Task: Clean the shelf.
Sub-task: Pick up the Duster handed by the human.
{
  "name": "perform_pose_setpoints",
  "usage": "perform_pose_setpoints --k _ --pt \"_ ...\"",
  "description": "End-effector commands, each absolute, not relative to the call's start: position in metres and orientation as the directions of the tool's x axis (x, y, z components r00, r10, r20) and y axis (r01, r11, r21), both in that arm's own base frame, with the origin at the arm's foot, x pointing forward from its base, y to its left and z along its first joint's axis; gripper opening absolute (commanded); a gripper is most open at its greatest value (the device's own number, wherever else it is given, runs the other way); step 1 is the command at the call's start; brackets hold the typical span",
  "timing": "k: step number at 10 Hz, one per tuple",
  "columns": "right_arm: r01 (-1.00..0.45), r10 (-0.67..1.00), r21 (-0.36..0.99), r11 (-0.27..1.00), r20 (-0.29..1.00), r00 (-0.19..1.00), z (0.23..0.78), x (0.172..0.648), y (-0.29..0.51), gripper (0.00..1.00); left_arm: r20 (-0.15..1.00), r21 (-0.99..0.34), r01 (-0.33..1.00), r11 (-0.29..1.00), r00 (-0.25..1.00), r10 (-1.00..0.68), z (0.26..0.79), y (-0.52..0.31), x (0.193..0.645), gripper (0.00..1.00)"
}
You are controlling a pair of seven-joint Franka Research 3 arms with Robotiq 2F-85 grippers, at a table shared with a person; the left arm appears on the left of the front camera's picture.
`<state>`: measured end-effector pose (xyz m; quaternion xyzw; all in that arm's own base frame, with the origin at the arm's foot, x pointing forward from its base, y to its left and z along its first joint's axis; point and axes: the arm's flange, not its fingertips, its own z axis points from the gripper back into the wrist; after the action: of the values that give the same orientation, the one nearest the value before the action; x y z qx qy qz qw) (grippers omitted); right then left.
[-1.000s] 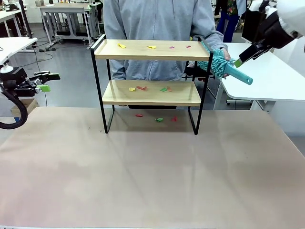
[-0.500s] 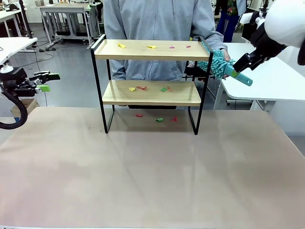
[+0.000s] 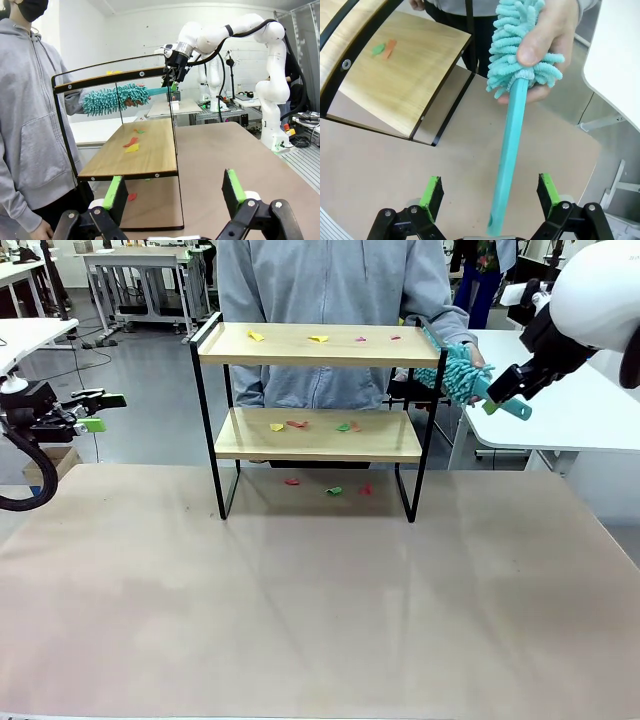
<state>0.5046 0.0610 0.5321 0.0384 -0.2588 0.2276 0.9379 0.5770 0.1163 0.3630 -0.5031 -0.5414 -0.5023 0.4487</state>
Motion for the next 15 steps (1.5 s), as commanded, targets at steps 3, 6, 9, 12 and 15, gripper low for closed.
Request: perform_pose_setpoints --k 3,6,9,12,15 --pt "-0.402 0.367 -0.04 0.915 0.497 0.786 0.525 0.507 0.056 1.0 0.99 0.106 0.994 -0.011 -0.105 0.096 0.365 0.116 0.577 1.0" --pt "-0.391 0.36 -0.043 0.919 0.494 0.792 0.526 0.506 0.053 0.4 0.99 0.106 0.994 -0.011 -0.105 0.096 0.365 0.116 0.577 1.0" --pt "-0.385 0.356 -0.049 0.922 0.5 0.789 0.529 0.507 0.053 0.0 0.99 0.106 0.994 -0.011 -0.105 0.096 0.365 0.116 0.577 1.0" --pt "-0.369 0.349 -0.065 0.927 0.51 0.786 0.534 0.507 0.053 0.0 0.99 0.106 0.994 -0.011 -0.105 0.096 0.365 0.116 0.577 1.0" --pt "-0.353 0.342 -0.076 0.932 0.503 0.794 0.539 0.506 0.056 0.0 0.99 0.106 0.994 -0.011 -0.105 0.096 0.365 0.116 0.577 1.0"
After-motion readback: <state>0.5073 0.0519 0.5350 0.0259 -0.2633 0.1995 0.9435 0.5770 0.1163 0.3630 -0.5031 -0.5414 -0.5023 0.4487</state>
